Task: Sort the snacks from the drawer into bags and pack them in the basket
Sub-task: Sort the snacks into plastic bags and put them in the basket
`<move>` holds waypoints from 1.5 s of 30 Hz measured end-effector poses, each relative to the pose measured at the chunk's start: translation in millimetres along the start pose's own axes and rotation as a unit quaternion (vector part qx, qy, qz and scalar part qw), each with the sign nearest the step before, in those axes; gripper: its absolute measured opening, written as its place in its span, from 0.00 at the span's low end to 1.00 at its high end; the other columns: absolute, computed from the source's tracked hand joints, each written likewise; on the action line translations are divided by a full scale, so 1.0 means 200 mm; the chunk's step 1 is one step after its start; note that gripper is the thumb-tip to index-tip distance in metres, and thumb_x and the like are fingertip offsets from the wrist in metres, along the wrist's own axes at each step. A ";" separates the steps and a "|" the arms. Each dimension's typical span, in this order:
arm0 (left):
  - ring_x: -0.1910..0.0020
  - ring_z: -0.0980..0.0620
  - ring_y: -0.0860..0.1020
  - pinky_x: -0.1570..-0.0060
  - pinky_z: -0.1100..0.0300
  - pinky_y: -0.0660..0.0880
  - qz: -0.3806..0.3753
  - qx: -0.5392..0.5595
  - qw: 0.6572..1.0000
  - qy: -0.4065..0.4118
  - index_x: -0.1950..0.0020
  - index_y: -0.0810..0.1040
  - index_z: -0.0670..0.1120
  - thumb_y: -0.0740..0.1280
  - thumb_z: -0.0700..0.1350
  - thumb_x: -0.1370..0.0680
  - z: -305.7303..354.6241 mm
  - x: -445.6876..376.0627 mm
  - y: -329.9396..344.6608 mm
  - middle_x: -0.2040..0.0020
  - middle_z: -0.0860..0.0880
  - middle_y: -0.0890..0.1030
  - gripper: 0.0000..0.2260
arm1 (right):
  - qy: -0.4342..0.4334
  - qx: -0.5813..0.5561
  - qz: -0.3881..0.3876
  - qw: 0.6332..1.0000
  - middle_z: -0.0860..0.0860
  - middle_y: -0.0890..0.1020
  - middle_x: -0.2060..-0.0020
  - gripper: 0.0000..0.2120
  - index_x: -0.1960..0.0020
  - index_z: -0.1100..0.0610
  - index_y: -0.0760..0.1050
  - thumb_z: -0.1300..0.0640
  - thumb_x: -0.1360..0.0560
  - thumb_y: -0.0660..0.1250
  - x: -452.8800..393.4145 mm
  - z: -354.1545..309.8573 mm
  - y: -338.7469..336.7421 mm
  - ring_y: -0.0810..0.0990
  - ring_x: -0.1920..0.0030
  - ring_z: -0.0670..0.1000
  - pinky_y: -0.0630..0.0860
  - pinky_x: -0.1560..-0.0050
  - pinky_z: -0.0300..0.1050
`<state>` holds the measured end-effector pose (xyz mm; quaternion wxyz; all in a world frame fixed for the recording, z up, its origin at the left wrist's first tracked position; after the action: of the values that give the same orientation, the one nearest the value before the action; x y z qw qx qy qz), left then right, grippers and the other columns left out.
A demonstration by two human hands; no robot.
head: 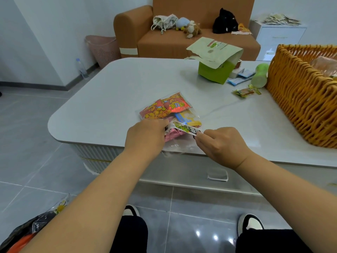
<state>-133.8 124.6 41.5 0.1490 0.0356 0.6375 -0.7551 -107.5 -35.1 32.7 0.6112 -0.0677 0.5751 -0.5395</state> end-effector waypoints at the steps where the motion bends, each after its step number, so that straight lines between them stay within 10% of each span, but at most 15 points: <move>1: 0.49 0.42 0.78 0.56 0.54 0.74 -0.001 -0.001 1.000 -0.001 0.40 0.78 0.53 0.59 0.43 0.20 0.00 0.00 0.00 0.46 0.48 0.82 0.13 | -0.010 0.002 -0.001 1.000 0.52 0.67 0.77 0.11 0.70 0.59 0.75 0.67 0.39 0.76 0.00 -0.01 0.00 0.54 0.75 0.53 0.50 0.73 0.40; 16: 0.47 0.44 0.78 0.59 0.58 0.68 0.000 -0.028 1.000 -0.008 0.39 0.80 0.55 0.61 0.44 0.21 0.07 -0.01 -0.04 0.45 0.49 0.82 0.14 | 0.049 0.017 0.017 0.999 0.52 0.70 0.78 0.11 0.70 0.56 0.69 0.70 0.34 0.64 -0.08 -0.13 0.03 0.52 0.74 0.53 0.50 0.72 0.38; 21: 0.45 0.44 0.78 0.55 0.57 0.70 0.011 0.002 1.000 -0.013 0.38 0.80 0.58 0.59 0.45 0.19 0.06 -0.01 -0.04 0.44 0.50 0.83 0.15 | 0.125 0.033 -0.025 0.991 0.51 0.69 0.79 0.15 0.71 0.56 0.70 0.69 0.44 0.74 -0.11 -0.10 0.13 0.55 0.78 0.55 0.51 0.73 0.37; 30: 0.44 0.47 0.80 0.48 0.52 0.76 0.042 0.127 0.991 -0.007 0.42 0.83 0.56 0.64 0.46 0.21 0.01 0.00 -0.07 0.46 0.52 0.85 0.12 | 0.239 0.013 -0.133 0.962 0.52 0.73 0.76 0.12 0.68 0.58 0.75 0.66 0.48 0.74 -0.14 -0.08 0.28 0.68 0.84 0.55 0.41 0.68 0.32; 35: 0.46 0.55 0.80 0.42 0.54 0.76 0.057 0.299 0.951 -0.054 0.44 0.84 0.52 0.68 0.48 0.23 -0.06 -0.04 -0.05 0.48 0.55 0.84 0.10 | 0.241 0.023 -0.157 0.957 0.51 0.75 0.79 0.12 0.55 0.61 0.81 0.55 0.32 0.64 -0.14 -0.12 0.32 0.71 0.83 0.55 0.43 0.70 0.33; 42: 0.22 0.49 0.52 0.24 0.49 0.55 -0.142 0.225 0.964 -0.028 0.21 0.55 0.50 0.65 0.61 0.29 -0.13 -0.12 0.23 0.22 0.50 0.57 0.40 | 0.224 -0.019 -0.138 0.965 0.54 0.79 0.74 0.14 0.47 0.62 0.79 0.56 0.29 0.65 -0.15 -0.13 0.28 0.74 0.80 0.57 0.50 0.75 0.33; 45: 0.21 0.46 0.39 0.23 0.46 0.46 -0.183 0.163 0.968 -0.050 0.20 0.44 0.49 0.61 0.56 0.20 -0.13 -0.12 0.30 0.19 0.46 0.42 0.36 | 0.216 -0.183 -0.097 0.954 0.54 0.82 0.70 0.16 0.47 0.56 0.81 0.55 0.27 0.58 -0.10 -0.05 0.25 0.78 0.72 0.59 0.69 0.76 0.42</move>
<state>-97.3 145.6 -14.2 0.0322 -0.0954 0.4928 -0.8643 -82.1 4.5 6.9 0.3942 -0.1153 0.7732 -0.4831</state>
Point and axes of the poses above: each hand's wrist, its own x-axis away from the middle knuckle, its own y-axis out of the palm, z = x × y, the point moved 7 cm from there along -x, towards the middle knuckle
